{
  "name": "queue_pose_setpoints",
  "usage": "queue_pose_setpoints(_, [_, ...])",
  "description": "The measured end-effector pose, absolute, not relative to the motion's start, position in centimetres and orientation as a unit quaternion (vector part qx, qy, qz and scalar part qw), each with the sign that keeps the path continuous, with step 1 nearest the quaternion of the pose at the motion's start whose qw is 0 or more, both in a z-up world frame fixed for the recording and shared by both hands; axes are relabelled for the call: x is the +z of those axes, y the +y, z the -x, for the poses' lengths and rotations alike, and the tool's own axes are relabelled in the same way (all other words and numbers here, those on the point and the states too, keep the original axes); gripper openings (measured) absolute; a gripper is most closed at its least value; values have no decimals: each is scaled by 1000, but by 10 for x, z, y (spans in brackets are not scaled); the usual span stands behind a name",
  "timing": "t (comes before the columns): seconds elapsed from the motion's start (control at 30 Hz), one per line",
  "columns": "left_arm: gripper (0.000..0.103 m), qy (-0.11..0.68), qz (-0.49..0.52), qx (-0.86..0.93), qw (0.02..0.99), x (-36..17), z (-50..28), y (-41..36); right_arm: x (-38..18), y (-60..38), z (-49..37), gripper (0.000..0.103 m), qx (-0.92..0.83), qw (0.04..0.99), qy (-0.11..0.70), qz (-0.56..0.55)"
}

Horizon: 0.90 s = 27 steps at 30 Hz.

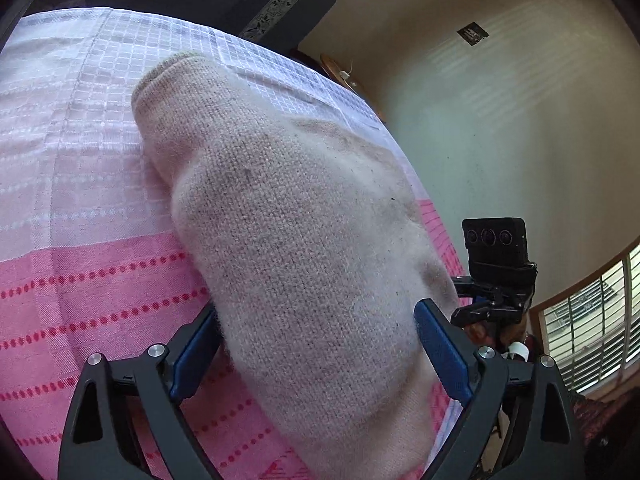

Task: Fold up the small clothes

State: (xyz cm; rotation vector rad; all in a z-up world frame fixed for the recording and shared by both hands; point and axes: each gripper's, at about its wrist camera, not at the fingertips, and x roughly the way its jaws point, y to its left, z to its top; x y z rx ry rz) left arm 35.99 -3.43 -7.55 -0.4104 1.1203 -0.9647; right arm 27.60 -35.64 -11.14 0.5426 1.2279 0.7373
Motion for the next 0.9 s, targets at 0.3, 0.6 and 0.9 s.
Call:
queue_pose_setpoints(0.3, [93, 505, 180, -442, 719, -74, -361, -38, -117, -370, -301, 79, 295, 772, 457, -328])
queue_pose_setpoints(0.6, [95, 493, 197, -411, 741, -74, -358, -46, -115, -349, -305, 76, 294, 777, 482, -276])
queue_pose_setpoints(0.9, [54, 455, 163, -325, 813, -58, -332, -58, -112, -348, -289, 38, 273, 796, 448, -301])
